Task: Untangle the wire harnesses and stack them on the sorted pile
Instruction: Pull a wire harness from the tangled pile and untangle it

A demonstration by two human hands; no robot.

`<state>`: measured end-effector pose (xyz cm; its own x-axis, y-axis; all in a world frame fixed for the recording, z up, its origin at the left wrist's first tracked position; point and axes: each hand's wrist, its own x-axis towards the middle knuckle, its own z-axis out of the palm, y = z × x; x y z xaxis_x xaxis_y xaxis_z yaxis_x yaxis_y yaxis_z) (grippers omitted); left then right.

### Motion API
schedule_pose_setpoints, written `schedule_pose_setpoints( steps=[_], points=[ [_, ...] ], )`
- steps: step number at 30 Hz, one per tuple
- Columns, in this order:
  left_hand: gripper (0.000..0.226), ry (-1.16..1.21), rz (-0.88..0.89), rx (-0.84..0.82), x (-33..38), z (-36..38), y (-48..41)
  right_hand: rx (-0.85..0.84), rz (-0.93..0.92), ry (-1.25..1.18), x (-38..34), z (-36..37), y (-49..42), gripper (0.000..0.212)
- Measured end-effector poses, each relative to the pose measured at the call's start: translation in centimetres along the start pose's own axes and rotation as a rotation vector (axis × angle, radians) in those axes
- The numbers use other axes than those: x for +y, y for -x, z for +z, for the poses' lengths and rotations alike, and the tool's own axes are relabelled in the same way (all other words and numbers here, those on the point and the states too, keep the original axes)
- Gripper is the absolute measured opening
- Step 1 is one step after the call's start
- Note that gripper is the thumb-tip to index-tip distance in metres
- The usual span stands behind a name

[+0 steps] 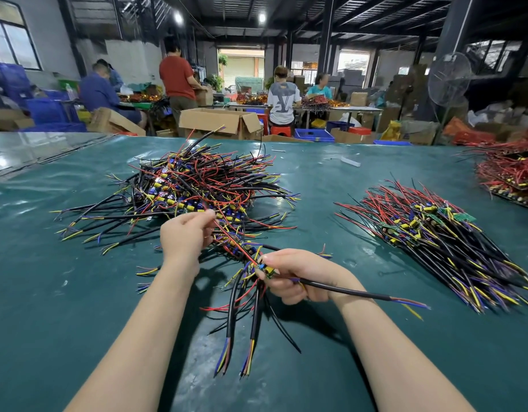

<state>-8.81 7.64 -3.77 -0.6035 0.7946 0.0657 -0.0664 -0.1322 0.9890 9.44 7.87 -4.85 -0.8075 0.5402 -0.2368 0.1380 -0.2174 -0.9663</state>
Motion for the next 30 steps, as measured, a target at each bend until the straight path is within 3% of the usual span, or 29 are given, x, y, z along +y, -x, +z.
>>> schedule_pose_setpoints(
  steps=[3, 9, 17, 22, 27, 30],
  points=[
    [0.022, 0.241, -0.247, -0.010, 0.1, -0.4, -0.3, 0.031, 0.001, -0.004, 0.2, 0.0, -0.1, 0.029],
    [0.020, 0.293, -0.260, 0.023, 0.7, -0.1, 0.0, 0.019, -0.002, 0.049, 0.2, -0.1, 0.1, 0.029],
    [0.031, 0.525, -0.437, 0.027, 0.4, -0.7, -0.5, 0.046, -0.039, 0.093, 0.4, 0.1, -0.6, 0.026],
    [0.055, 0.376, -0.369, -0.249, 1.0, 0.1, 0.5, 0.263, -0.158, -0.202, 1.1, -1.1, -0.2, 0.029],
    [0.018, -0.085, -0.136, -0.637, 0.6, 3.0, 3.4, 0.341, -0.214, -0.268, 1.1, -1.6, -0.1, 0.030],
    [0.022, -0.133, -0.073, -0.645, 0.3, 2.9, 3.8, 0.332, -0.230, -0.244, 1.0, -1.2, -0.5, 0.027]
  ],
)
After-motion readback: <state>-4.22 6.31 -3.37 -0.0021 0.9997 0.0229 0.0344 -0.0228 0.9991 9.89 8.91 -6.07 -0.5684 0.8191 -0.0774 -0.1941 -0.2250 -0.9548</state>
